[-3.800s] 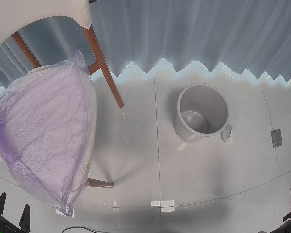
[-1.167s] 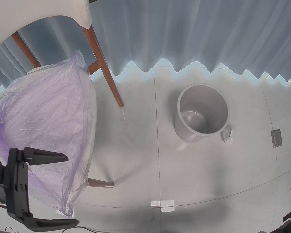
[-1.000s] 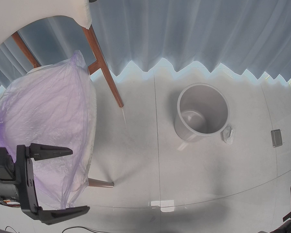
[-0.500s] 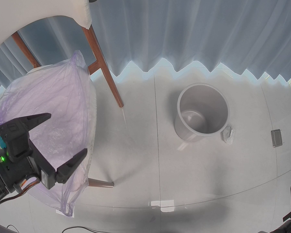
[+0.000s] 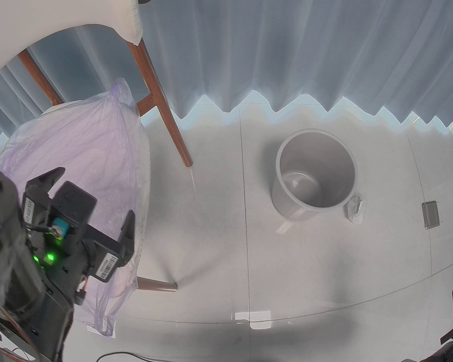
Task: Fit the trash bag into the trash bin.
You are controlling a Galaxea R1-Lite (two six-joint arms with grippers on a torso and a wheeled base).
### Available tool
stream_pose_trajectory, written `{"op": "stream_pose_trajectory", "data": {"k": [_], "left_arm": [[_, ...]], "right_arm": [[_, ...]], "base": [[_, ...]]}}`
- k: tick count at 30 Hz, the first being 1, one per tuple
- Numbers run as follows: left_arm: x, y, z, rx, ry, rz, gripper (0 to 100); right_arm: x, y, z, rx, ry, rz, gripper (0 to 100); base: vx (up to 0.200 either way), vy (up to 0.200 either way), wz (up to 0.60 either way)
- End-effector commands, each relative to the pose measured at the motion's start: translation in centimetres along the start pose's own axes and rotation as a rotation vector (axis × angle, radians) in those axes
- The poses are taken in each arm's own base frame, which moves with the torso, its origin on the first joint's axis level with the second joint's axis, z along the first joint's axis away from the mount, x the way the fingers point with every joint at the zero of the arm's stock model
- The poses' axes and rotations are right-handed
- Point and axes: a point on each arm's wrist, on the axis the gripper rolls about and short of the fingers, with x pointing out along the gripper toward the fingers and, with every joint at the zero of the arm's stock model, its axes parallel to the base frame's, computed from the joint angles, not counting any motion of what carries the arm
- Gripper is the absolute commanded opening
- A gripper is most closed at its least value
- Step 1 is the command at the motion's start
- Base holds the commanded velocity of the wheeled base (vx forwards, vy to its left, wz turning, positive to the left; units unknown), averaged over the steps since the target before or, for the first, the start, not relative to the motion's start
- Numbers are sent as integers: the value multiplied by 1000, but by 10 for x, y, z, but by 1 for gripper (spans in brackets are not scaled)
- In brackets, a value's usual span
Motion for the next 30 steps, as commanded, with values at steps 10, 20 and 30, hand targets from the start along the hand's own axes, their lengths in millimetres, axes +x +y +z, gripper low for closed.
{"op": "stream_pose_trajectory", "data": {"k": [10,20,30], "left_arm": [[31,-39,-12,151,110,26,100],[51,-48,-21,176,172,64,100],[71,-51,-25,155,206,105,100]], "right_arm": [[0,0,-5,0,2,0,0],[0,0,-5,0,2,0,0],[0,0,-5,0,2,0,0]], "base": [[0,0,0],[0,0,0],[0,0,0]]}}
